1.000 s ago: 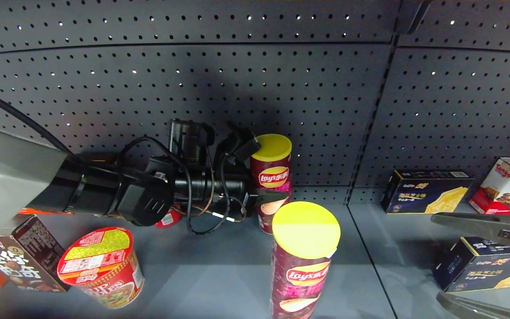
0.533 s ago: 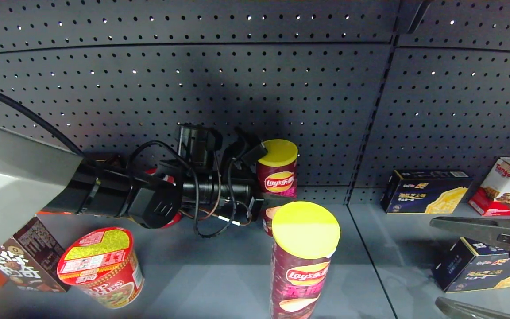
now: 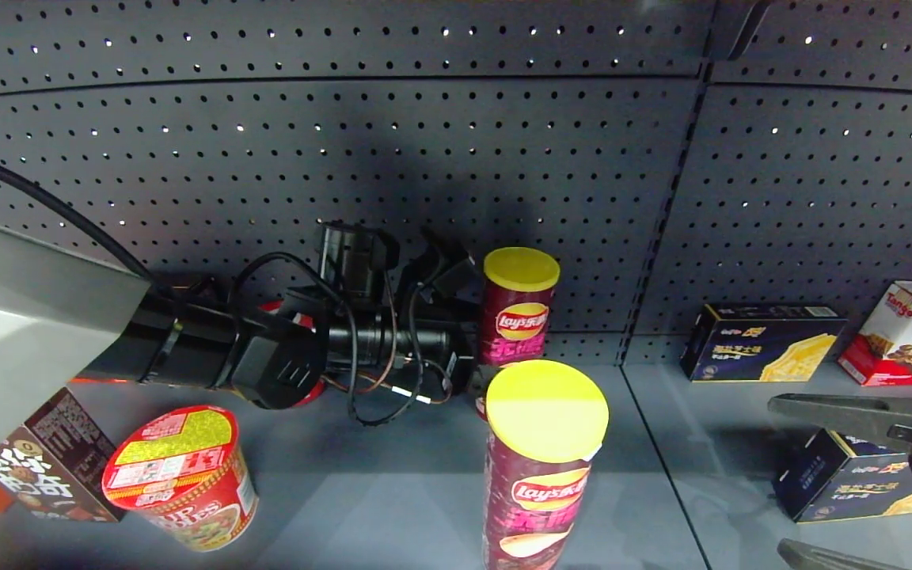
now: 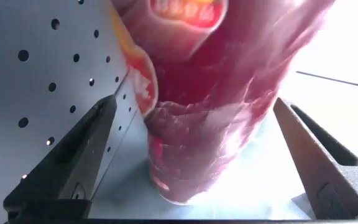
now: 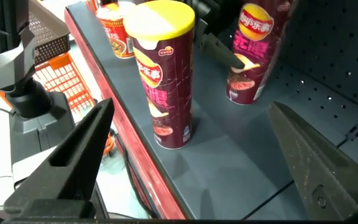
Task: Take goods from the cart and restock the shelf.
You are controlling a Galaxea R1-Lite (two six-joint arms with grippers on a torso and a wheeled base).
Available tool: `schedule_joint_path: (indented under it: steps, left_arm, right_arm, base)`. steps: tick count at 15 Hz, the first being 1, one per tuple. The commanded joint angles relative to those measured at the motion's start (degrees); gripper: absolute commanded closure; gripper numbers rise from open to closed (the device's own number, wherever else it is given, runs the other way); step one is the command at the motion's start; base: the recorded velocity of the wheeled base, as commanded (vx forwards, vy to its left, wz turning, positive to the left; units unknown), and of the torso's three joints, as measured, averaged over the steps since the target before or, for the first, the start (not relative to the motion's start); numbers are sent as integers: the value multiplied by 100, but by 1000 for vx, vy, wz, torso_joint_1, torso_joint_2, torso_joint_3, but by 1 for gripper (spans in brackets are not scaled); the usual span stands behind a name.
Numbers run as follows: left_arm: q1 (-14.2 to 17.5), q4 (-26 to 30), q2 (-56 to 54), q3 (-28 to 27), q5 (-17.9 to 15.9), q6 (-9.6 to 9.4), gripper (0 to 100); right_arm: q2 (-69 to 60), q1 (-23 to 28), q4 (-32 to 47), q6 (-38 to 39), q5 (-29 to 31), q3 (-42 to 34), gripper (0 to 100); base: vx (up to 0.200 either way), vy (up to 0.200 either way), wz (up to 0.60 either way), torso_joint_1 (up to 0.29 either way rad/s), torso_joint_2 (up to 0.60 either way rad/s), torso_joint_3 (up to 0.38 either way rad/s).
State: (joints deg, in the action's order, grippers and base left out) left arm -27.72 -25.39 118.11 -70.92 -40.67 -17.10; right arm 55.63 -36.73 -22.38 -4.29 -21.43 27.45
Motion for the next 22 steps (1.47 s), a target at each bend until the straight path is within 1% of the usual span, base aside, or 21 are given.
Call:
schedule_joint_path:
  steps: [1, 4, 7, 10, 12, 13, 14, 15, 17, 18, 20, 21, 22]
  left_arm:
    - [4, -1, -25, 26, 6, -12, 0]
    - [91, -1, -192, 175, 6, -30, 0]
    - [197, -10, -500, 518, -3, -39, 0]
    - [232, -18, -808, 800, -3, -39, 0]
    - [390, -18, -1089, 1098, -20, -65, 0]
    - [443, -18, -1229, 1239, -29, -127, 0]
    - [592, -18, -1388, 1388, -46, -197, 0]
    - [645, -18, -1537, 1555, -46, -223, 0]
    - [830, -18, -1853, 1898, -55, -232, 0]
    - [839, -18, -2020, 2030, -46, -223, 0]
    - [856, -10, -2214, 2109, -38, -197, 0]
    - [882, 17, -2372, 2109, 6, -179, 0]
    - [882, 17, -2398, 2100, 6, -179, 0]
  right_arm:
    - [27, 8, -3, -2, -1, -3, 0]
    - [45, 8, 6, -2, -1, -56, 0]
    - [45, 8, 6, 16, -1, -109, 0]
    - [71, 8, 6, 51, -1, -153, 0]
    - [98, 26, 15, 130, 7, -170, 0]
    - [168, 34, 15, 183, 16, -153, 0]
    - [247, 87, 15, 201, 7, -117, 0]
    - [361, 113, 15, 201, 7, -82, 0]
    - [599, 122, 6, 209, 7, -38, 0]
    - [678, 113, 6, 209, 16, -38, 0]
    - [766, 122, 15, 209, 34, -21, 0]
    - [810, 122, 23, 201, 280, 50, 0]
    - [818, 113, 50, 201, 394, 85, 0]
  base:
    - [0, 0, 0, 0, 0, 0]
    - [0, 0, 0, 0, 0, 0]
    - [0, 0, 0, 0, 0, 0]
    - [0, 0, 0, 0, 0, 0]
    - [0, 0, 0, 0, 0, 0]
    - [0, 0, 0, 0, 0, 0]
    - [0, 0, 0, 0, 0, 0]
    - [0, 0, 0, 0, 0, 0]
    - [0, 0, 0, 0, 0, 0]
    - [0, 0, 0, 0, 0, 0]
    - [0, 0, 0, 0, 0, 0]
    - [0, 0, 0, 0, 0, 0]
    - [0, 0, 0, 0, 0, 0]
